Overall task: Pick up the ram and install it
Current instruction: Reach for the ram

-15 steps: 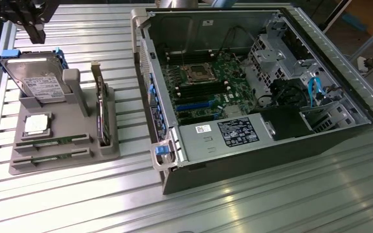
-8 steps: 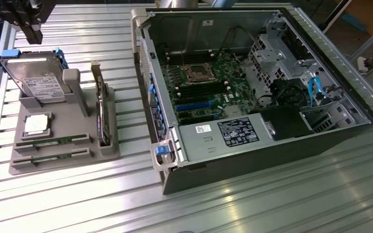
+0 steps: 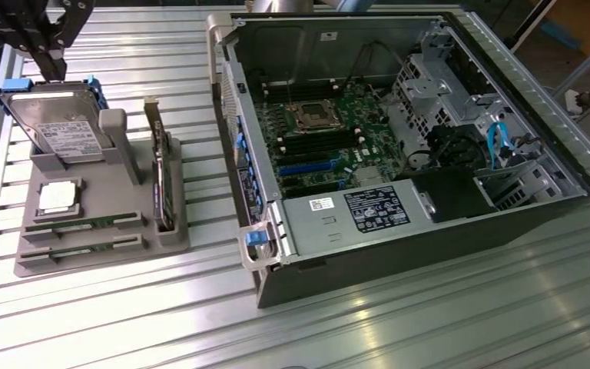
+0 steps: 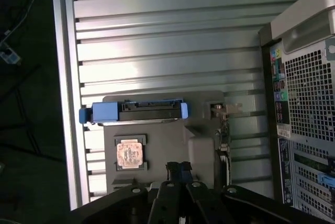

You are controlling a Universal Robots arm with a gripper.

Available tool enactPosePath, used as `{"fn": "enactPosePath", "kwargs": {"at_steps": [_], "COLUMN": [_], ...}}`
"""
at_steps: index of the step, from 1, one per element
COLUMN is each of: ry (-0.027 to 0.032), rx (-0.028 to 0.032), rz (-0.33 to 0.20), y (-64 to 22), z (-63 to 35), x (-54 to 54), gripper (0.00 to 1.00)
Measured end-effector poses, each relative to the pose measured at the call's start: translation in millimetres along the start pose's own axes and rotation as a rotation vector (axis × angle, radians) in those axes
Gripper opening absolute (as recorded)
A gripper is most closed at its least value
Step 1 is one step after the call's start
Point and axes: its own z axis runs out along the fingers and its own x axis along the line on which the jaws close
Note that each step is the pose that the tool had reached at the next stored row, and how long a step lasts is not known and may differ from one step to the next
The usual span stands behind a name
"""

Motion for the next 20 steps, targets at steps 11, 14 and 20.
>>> {"fn": "enactPosePath", "kwargs": {"at_steps": [11, 14, 20], "ry": [0.0, 0.0, 0.0], "rx": [-0.0001, 0.0, 0.0], "rz": [0.0, 0.0, 0.0], "y": [-21.4, -28.0, -35.3], "z": [-0.9, -1.2, -1.5], "x": [-1.9, -2.5, -3.1], "gripper": [0.11, 0.11, 0.11]}}
